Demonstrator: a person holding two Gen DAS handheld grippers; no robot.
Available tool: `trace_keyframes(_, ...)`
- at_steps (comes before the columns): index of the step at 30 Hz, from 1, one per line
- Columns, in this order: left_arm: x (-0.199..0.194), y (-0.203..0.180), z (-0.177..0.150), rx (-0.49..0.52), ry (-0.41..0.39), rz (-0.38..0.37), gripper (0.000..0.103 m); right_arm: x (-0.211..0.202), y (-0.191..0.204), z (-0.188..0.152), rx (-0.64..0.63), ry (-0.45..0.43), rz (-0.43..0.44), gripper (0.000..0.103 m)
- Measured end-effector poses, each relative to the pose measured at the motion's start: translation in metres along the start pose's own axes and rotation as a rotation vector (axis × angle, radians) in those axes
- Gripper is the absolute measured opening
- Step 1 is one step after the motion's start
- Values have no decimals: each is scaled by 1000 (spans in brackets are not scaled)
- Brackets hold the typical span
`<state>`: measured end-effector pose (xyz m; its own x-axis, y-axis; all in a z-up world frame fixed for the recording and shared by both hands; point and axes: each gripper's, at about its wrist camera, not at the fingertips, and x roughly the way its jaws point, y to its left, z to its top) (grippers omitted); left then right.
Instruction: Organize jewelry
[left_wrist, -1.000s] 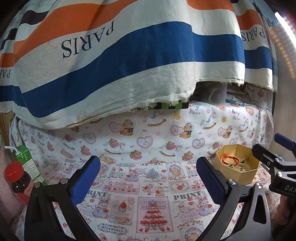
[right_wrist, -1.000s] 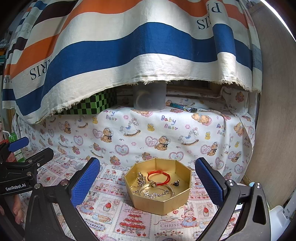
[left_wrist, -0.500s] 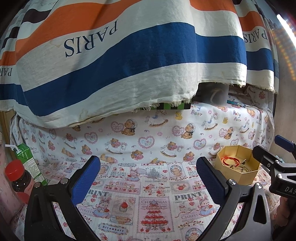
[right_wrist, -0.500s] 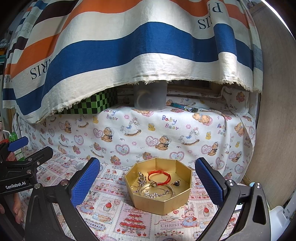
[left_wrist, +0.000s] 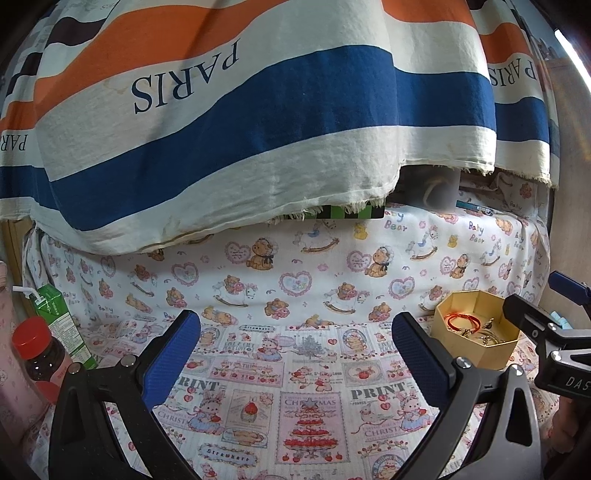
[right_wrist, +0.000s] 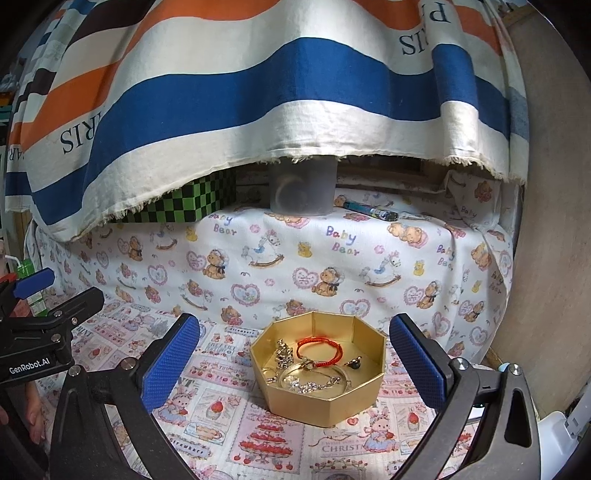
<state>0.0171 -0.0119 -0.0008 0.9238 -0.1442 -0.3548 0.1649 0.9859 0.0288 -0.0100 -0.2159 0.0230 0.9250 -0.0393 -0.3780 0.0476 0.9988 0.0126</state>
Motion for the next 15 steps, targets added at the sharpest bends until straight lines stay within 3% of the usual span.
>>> trace_keyframes(9,4,5,0,-24,11,7,103,0,-1,0,6,-6,1,103)
trace_keyframes(15,-3,2,1,3,-27,-1,103,2,-2,0,9,-1,-2,103)
